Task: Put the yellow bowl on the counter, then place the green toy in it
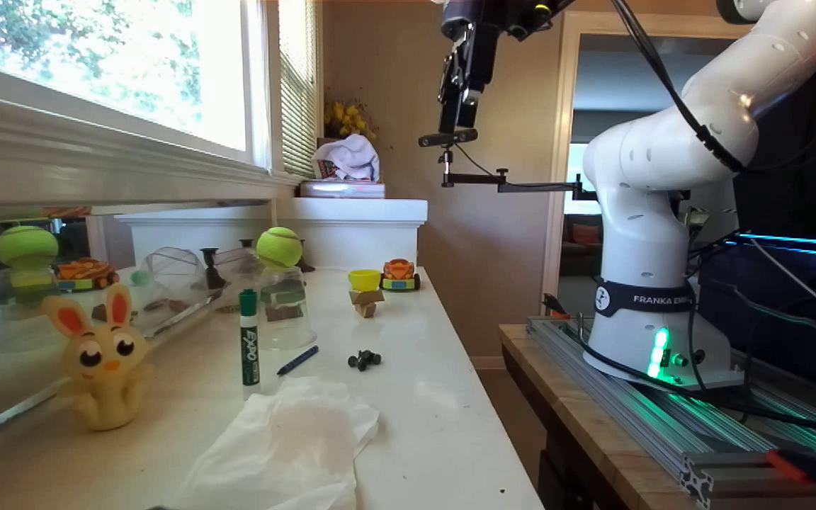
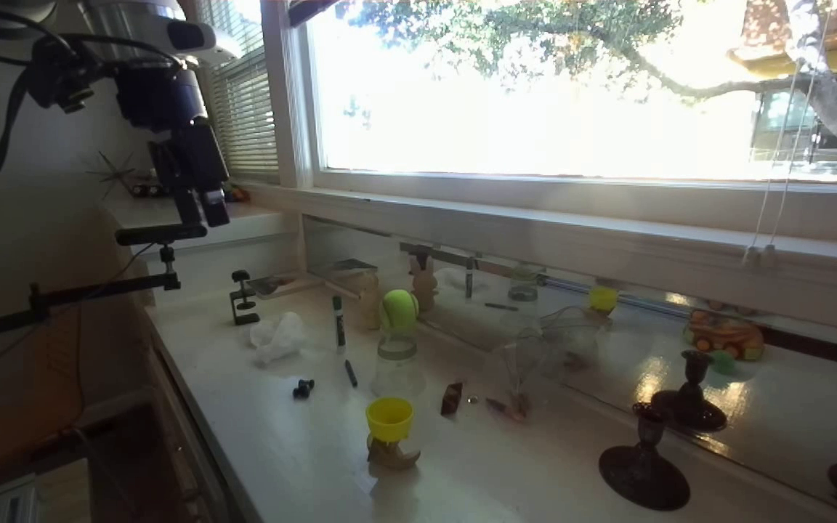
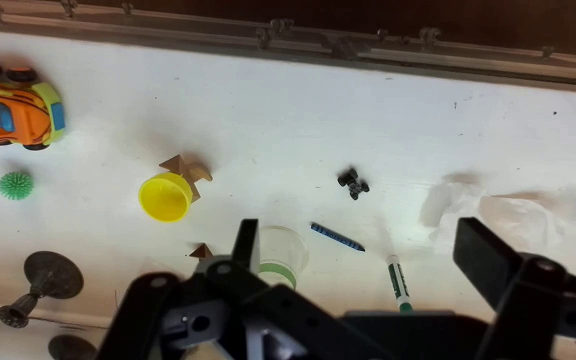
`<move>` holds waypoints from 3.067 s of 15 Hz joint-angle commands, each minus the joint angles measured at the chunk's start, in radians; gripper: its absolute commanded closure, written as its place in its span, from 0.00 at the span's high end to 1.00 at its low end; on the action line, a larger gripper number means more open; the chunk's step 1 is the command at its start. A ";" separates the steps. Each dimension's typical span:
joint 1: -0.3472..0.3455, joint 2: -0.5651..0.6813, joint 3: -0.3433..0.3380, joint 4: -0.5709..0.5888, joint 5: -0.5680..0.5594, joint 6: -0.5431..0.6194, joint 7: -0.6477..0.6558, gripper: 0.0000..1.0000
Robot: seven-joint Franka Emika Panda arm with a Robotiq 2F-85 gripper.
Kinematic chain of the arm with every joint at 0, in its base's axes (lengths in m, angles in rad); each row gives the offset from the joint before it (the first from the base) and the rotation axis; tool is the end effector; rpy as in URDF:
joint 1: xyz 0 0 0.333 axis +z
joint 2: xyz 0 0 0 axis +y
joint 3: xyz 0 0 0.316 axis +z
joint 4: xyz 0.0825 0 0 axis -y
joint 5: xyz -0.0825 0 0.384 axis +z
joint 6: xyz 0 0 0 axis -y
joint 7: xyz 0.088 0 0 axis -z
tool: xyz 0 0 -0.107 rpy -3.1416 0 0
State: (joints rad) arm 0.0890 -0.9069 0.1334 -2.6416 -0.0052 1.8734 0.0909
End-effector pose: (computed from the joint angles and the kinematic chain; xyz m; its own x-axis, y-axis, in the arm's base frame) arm 0.2894 0.0692 0.5154 0.9852 0.0948 0.1425 0.0814 -0.9919 0.0973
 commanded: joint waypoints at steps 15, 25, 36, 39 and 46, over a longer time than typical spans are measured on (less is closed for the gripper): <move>-0.222 0.109 -0.173 -0.113 0.006 0.282 0.064 1.00; -0.221 0.123 -0.168 -0.109 -0.002 0.295 0.058 1.00; -0.275 0.378 -0.190 -0.054 -0.069 0.500 0.031 1.00; -0.309 0.422 -0.190 -0.027 -0.118 0.512 0.052 1.00; -0.331 0.501 -0.233 0.048 -0.097 0.525 0.032 1.00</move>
State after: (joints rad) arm -0.2515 -0.4569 -0.0880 -2.6376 -0.0995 2.3990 0.1337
